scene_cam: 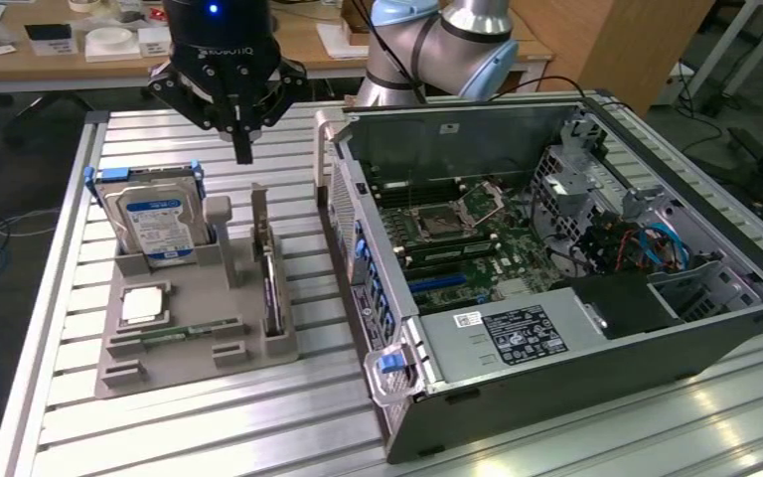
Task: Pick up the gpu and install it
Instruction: 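Pick up the gpu and move the gpu toward the slot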
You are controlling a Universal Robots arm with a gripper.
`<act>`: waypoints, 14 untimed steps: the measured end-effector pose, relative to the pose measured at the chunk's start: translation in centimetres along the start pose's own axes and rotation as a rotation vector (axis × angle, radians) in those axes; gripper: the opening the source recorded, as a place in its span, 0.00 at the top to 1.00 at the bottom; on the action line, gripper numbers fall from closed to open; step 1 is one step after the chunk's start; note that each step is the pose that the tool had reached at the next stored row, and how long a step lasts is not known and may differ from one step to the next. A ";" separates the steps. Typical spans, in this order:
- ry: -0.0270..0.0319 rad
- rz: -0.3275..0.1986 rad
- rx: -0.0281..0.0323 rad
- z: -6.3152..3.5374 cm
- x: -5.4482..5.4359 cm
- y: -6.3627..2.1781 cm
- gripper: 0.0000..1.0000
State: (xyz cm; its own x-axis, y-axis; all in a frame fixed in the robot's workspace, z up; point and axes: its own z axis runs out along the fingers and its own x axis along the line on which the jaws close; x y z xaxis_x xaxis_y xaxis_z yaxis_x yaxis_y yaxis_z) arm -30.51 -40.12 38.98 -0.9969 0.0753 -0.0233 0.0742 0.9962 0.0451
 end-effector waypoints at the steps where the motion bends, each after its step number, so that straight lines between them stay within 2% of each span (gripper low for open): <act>1: 0.0000 0.000 0.0000 0.00 0.0 0.00 0.89; 4: 0.0000 0.000 0.0000 0.00 0.0 0.00 0.89; 5: 0.0000 0.000 0.0000 0.00 0.0 0.00 0.76; 6: 0.0000 0.000 0.0000 0.00 0.0 0.00 0.76; 8: 0.0000 0.000 0.0000 0.00 0.0 0.00 0.65; 9: 0.0000 0.000 0.0000 0.00 0.0 0.00 0.65; 10: 0.0000 0.000 0.0000 0.00 0.0 0.00 0.59; 11: 0.0000 0.000 0.0000 0.00 0.0 0.00 0.59; 13: 0.0000 0.000 0.0000 0.00 0.0 0.00 0.47; 14: 0.0000 0.000 0.0000 0.00 0.0 0.00 0.47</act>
State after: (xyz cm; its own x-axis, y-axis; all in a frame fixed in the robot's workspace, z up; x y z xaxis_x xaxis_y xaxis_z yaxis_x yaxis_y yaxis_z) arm -30.51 -40.12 38.98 -0.9969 0.0753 -0.0233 0.0742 0.9962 0.0451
